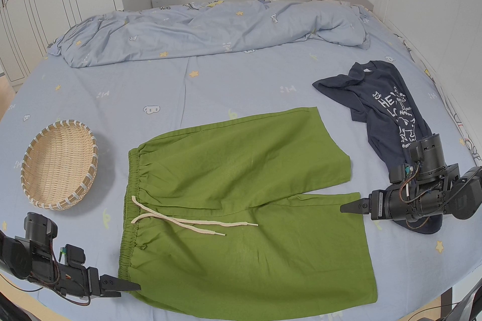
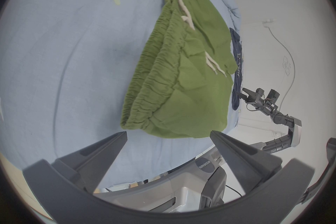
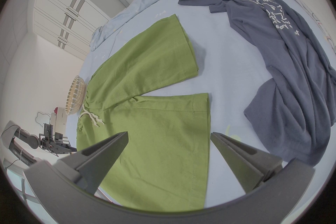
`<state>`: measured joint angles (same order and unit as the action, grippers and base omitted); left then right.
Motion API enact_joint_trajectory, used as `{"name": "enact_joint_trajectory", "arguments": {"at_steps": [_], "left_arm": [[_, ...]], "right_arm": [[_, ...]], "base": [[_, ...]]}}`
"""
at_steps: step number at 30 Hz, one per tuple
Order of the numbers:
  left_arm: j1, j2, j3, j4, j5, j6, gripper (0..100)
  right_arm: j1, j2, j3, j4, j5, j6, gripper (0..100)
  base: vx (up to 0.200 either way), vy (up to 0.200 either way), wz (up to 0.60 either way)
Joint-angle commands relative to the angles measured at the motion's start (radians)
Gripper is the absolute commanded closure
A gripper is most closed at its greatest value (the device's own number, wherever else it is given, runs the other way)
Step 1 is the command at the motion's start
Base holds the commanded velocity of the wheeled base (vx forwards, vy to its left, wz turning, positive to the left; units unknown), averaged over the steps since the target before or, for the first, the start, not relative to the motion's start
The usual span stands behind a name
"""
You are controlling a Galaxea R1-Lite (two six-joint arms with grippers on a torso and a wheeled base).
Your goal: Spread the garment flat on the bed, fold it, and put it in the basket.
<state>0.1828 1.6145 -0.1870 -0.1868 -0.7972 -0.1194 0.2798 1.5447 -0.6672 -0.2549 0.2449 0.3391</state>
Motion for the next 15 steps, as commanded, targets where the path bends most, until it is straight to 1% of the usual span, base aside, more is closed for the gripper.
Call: {"name": "enact_joint_trajectory", "arguments": {"at_steps": [1,5,7,10,15], "left_arm": [[-0.005,0.082,0.001,-0.002,0.012,0.01,0],[-0.009,0.11,-0.003,-0.003,0.073,0.038,0],[-0.019,0.117,-0.011,-0.005,0.076,0.04,0],[-0.025,0.136,-0.035,-0.02,0.07,0.037,0],[-0.02,0.156,-0.055,-0.092,0.0,0.014,0]], "right_arm": [[0.001,0.0,0.001,0.0,0.001,0.0,0],[0.004,0.0,0.003,-0.001,0.001,0.0,0],[0.004,0.0,0.006,-0.003,0.001,0.0,0],[0.004,0.0,0.009,-0.014,0.001,0.0,0],[0.004,0.0,0.021,-0.047,-0.001,0.006,0]], "base": [[0.0,0.0,0.0],[0.0,0.0,0.0],[0.0,0.0,0.0],[0.0,0.0,0.0],[0.0,0.0,0.0]]}}
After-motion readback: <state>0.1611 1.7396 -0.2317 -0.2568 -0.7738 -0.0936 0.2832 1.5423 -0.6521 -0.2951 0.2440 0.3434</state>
